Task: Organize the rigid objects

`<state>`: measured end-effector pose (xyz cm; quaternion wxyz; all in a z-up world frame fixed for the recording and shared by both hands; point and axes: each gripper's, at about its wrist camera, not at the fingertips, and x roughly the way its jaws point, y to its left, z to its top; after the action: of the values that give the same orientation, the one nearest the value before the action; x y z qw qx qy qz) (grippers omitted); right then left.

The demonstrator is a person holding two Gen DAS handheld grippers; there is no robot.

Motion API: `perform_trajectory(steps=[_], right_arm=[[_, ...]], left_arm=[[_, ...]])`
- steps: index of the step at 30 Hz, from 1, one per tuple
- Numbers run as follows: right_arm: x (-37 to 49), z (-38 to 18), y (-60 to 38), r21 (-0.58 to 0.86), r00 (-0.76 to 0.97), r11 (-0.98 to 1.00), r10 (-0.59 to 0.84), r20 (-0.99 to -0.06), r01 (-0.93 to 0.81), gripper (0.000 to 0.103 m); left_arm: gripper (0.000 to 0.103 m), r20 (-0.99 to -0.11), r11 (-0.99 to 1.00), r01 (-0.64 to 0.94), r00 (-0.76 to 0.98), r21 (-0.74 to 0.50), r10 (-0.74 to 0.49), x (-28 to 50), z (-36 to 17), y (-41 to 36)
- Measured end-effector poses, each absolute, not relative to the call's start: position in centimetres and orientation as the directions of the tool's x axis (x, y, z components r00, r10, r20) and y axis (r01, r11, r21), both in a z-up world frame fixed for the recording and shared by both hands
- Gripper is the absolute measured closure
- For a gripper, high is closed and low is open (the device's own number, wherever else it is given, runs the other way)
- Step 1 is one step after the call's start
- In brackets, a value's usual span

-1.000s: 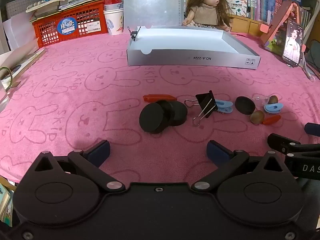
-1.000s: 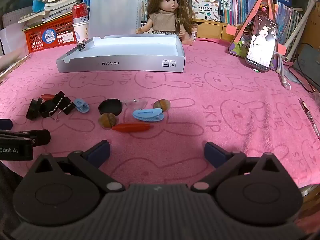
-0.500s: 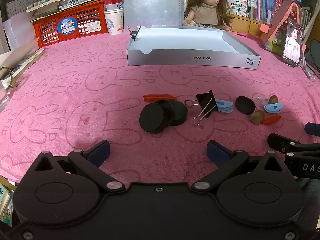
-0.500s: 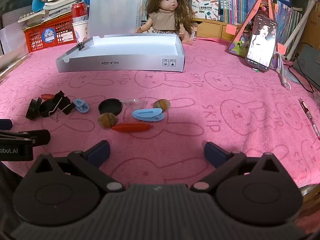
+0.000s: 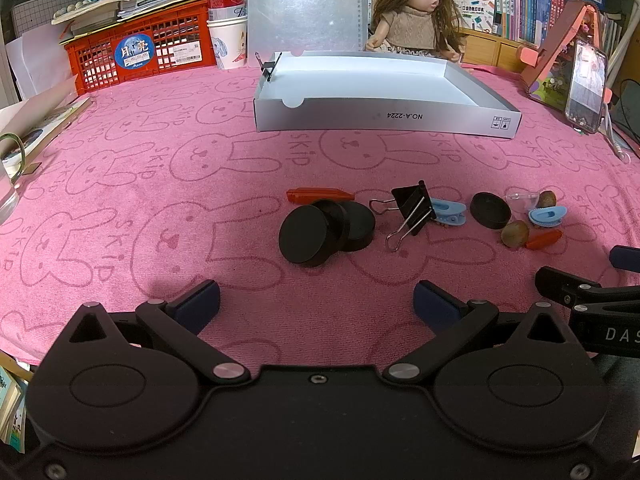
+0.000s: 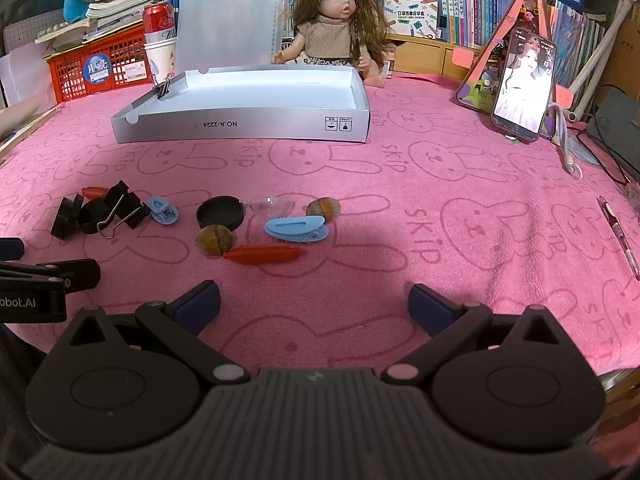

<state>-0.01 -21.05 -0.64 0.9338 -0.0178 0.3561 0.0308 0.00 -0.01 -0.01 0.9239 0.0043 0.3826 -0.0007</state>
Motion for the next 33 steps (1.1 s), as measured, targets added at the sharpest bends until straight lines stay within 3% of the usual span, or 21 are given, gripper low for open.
perform_trajectory(steps=[33], right_arm=[[-0.07,-0.81,-21.03,-0.014,0.746,0.997,0.049,-0.664,-0.078,0.000]], left_arm=[[0.000,-0.711,1.000,0.022,0.704,0.013,-0.006,0.07,0.19,0.13]])
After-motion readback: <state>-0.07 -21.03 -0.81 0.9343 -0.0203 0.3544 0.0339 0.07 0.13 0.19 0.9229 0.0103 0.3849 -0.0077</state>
